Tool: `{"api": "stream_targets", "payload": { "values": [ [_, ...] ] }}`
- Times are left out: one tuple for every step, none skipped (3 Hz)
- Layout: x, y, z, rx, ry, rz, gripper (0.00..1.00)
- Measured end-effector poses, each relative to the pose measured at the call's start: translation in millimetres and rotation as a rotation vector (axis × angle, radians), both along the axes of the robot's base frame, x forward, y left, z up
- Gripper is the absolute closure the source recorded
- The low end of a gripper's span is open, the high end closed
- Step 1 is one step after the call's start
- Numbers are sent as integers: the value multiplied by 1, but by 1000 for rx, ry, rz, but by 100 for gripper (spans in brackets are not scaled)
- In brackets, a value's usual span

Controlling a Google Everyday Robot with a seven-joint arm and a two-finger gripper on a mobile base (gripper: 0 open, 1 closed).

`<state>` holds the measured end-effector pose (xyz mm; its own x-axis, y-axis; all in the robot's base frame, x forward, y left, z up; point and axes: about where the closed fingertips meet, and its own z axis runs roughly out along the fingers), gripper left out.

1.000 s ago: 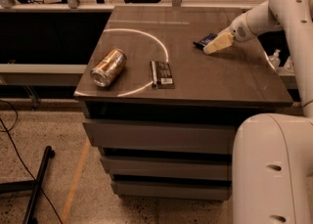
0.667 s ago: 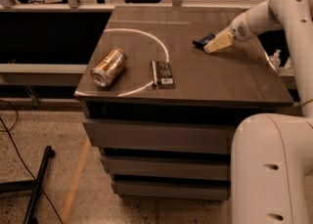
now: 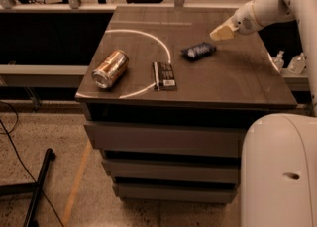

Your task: Pick rxbar blueberry

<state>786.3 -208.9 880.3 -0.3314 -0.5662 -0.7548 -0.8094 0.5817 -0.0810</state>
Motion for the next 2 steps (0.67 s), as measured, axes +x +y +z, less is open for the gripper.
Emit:
{"api": "stream_targets", "payload": {
  "values": [
    [-14,14,31,39,-39,55,100],
    [-26,21,46,51,-56,93,100]
  ]
}}
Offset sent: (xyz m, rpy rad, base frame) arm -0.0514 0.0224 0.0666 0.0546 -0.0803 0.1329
